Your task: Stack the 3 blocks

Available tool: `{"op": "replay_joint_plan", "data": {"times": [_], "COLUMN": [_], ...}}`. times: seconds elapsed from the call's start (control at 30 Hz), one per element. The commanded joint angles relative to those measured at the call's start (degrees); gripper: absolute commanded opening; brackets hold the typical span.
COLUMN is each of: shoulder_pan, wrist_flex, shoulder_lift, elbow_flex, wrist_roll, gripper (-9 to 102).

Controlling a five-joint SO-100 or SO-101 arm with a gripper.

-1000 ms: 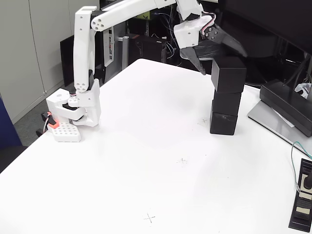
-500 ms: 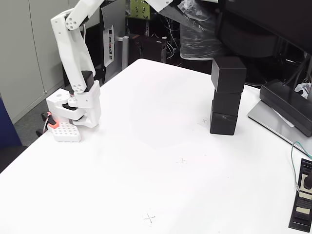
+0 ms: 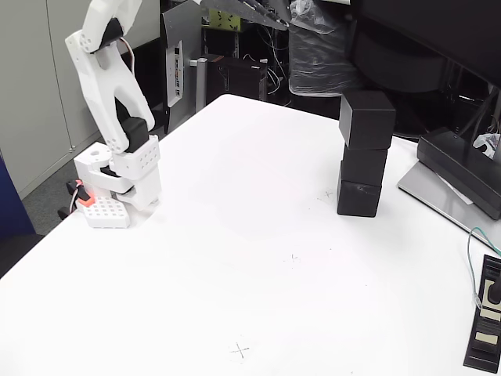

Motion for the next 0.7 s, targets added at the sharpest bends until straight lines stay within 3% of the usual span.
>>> {"op": "replay_joint_plan", "data": {"times": [0.0, 0.17, 0.5, 0.67], "shoulder_pan": [2.2, 3.0, 2.5, 2.5], "wrist_flex": [0.1, 0.1, -0.4, -9.7], "shoulder_lift": [2.4, 11.0, 37.0, 44.8], "elbow_flex": [-1.2, 3.2, 29.7, 41.9], "wrist_roll": [-0.2, -0.3, 0.0, 0.3], "gripper": [-1, -1, -1, -1]}}
